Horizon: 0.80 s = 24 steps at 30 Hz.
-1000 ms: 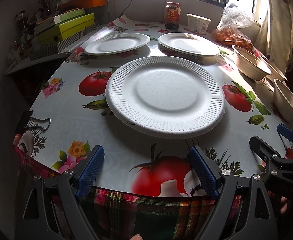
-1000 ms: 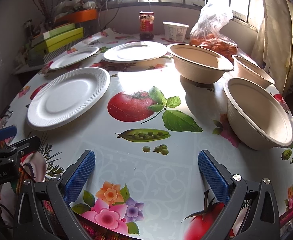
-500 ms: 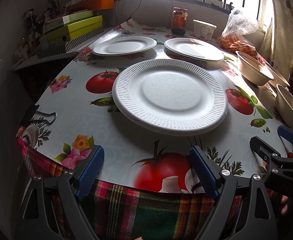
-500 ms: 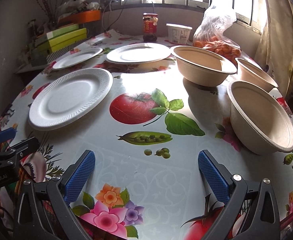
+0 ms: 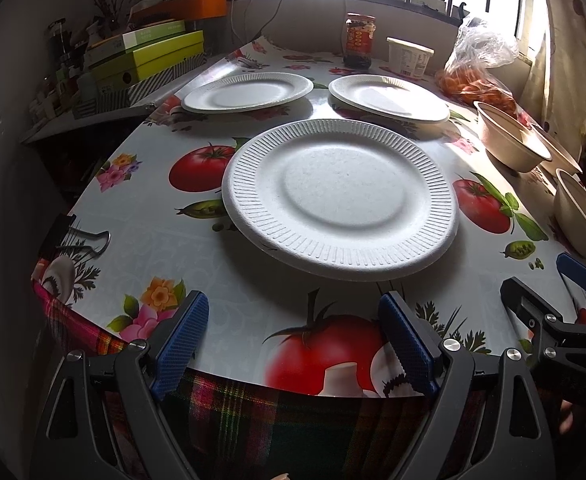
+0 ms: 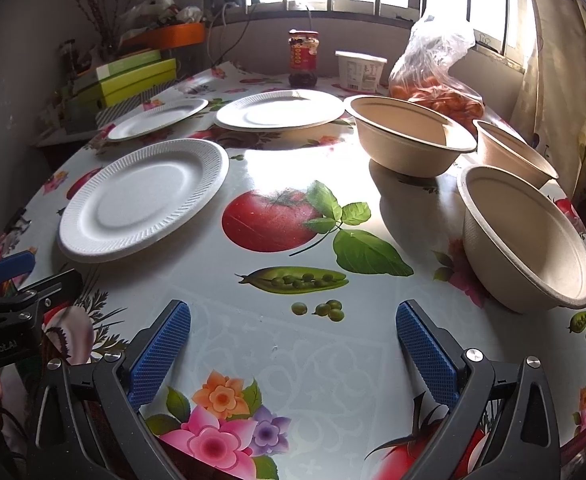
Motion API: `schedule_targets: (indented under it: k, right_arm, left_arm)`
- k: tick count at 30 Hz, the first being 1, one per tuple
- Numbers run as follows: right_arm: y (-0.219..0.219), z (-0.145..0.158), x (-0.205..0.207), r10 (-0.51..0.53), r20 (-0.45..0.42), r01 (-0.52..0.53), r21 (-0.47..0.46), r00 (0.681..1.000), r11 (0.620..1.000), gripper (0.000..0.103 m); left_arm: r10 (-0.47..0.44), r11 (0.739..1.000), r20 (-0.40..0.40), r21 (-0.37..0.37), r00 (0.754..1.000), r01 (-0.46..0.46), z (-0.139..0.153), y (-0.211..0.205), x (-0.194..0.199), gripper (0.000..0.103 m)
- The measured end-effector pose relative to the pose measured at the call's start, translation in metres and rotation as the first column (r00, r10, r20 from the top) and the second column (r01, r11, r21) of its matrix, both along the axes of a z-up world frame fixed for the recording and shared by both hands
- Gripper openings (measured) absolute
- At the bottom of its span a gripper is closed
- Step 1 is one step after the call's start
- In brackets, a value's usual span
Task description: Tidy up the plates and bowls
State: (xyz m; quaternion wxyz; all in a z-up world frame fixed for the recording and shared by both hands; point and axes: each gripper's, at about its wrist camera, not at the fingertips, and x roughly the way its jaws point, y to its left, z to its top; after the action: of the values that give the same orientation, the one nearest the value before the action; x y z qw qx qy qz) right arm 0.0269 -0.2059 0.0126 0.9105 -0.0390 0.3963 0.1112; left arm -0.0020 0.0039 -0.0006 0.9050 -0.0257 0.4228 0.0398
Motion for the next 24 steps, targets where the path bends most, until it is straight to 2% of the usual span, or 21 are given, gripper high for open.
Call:
schedule_targets:
  k: [24]
  right_arm:
    - [-0.0004,-0.0003,0.0,0.002,0.0,-0.002,0.001,1.0,1.0,0.103]
  left_arm:
    - [0.0,1.0,0.0,0.002,1.0,0.0,0.0003,-0.0014,0.0015,0.088]
